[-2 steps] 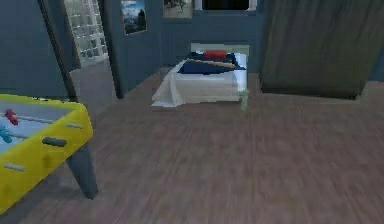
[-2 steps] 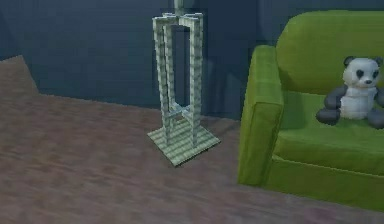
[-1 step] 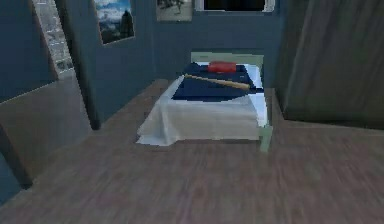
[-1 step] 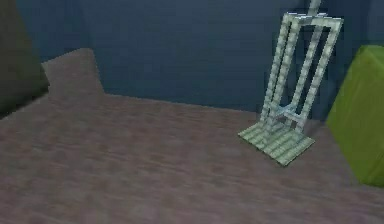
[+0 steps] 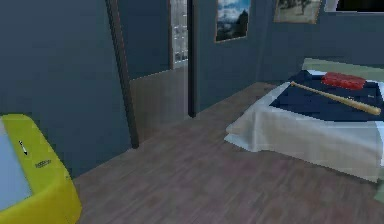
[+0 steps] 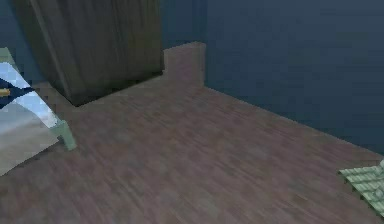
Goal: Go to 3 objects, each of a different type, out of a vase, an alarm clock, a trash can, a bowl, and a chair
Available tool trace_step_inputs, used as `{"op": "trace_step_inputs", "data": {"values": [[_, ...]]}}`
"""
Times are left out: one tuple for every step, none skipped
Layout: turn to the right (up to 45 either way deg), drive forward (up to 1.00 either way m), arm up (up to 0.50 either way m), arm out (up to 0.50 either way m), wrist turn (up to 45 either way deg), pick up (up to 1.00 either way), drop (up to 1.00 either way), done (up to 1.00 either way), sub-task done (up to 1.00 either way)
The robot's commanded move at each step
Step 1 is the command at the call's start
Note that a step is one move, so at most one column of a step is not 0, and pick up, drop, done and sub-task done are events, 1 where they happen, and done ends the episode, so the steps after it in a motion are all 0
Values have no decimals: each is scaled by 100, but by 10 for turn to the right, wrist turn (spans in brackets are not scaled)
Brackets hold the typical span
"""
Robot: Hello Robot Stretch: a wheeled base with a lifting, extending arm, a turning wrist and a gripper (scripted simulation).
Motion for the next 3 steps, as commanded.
{"op": "trace_step_inputs", "data": {"values": [[-30, 0, 0, 0, 0, 0, 0, 0, 0], [450, 0, 0, 0, 0, 0, 0, 0, 0], [30, 0, 0, 0, 0, 0, 0, 0, 0]]}}
